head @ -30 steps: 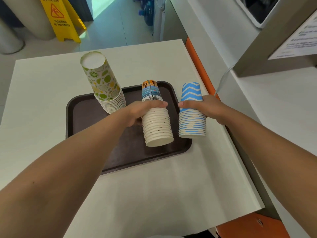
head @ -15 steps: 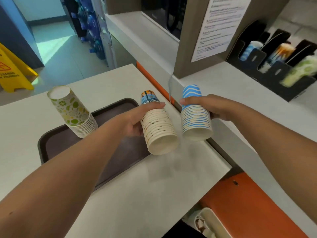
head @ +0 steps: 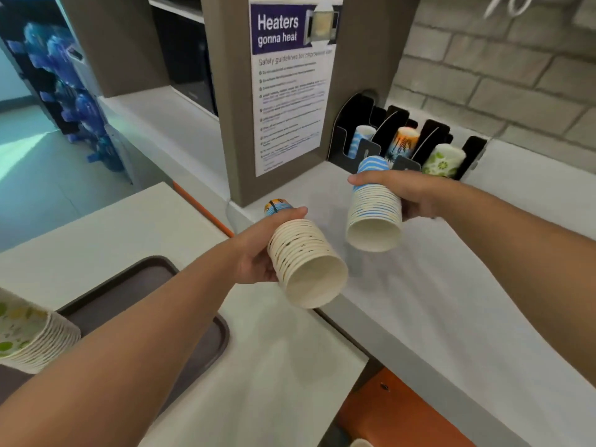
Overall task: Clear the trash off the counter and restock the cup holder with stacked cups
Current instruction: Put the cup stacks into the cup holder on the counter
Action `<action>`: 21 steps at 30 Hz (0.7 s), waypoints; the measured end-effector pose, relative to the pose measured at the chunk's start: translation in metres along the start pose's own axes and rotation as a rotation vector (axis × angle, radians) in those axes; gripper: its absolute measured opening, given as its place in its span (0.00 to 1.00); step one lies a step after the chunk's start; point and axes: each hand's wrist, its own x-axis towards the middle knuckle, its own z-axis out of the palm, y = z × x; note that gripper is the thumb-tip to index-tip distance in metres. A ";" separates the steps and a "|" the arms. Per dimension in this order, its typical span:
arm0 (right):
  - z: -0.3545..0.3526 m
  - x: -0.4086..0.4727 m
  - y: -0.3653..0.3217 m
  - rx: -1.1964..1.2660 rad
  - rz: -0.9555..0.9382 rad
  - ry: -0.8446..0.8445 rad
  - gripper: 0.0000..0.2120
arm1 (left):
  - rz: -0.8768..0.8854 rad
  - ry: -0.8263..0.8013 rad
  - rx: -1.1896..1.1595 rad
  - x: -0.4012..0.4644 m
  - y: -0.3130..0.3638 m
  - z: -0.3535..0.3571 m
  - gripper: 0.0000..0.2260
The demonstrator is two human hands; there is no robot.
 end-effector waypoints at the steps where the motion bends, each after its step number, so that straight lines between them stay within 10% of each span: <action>1: -0.014 0.008 -0.005 0.013 -0.006 0.017 0.29 | 0.001 -0.002 0.000 0.009 0.008 0.006 0.27; 7: -0.098 0.076 -0.046 0.026 -0.020 0.096 0.40 | 0.016 -0.004 -0.045 0.066 0.052 0.044 0.22; 14: -0.158 0.149 -0.108 0.052 -0.113 0.299 0.22 | 0.042 0.020 -0.111 0.117 0.083 0.068 0.21; 21: -0.171 0.213 -0.130 0.200 -0.180 0.490 0.36 | 0.032 0.018 -0.134 0.146 0.089 0.068 0.23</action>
